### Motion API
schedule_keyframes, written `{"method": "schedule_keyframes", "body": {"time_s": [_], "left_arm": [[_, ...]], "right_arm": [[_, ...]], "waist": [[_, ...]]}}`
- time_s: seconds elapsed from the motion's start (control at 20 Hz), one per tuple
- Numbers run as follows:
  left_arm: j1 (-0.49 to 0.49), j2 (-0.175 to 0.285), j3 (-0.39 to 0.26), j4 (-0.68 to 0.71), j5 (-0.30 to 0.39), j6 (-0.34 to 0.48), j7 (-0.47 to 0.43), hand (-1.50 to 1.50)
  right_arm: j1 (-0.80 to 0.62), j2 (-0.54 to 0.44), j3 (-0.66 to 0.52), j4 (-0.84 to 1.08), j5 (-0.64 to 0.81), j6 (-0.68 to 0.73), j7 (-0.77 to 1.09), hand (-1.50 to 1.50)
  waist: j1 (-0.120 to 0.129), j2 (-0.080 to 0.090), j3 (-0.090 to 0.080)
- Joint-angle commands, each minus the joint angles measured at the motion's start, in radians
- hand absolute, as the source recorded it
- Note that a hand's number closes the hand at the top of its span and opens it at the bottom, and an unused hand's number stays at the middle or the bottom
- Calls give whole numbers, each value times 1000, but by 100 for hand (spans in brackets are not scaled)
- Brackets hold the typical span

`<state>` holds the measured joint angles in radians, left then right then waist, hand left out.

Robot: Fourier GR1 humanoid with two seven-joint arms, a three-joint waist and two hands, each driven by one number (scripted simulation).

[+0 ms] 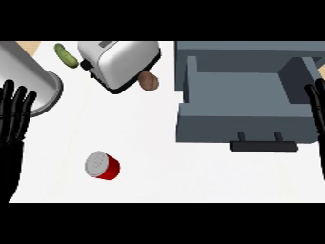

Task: Pick up the can, place it into the drawer and close the drawer

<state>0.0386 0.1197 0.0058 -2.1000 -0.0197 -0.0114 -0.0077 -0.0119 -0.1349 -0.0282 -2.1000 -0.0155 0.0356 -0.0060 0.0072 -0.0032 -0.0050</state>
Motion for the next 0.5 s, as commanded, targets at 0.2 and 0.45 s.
{"method": "schedule_keyframes", "body": {"time_s": [0.2, 0.45], "left_arm": [[359, -116, -182, -275, -85, 25, -67, -150], [471, -118, -139, -243, -42, 135, 201, -150]], "right_arm": [[47, 42, -17, 10, -19, -10, -39, -150], [65, 74, -40, 48, 3, -116, 207, -150]], "waist": [[4, -1, 5], [14, 0, 5]]}}
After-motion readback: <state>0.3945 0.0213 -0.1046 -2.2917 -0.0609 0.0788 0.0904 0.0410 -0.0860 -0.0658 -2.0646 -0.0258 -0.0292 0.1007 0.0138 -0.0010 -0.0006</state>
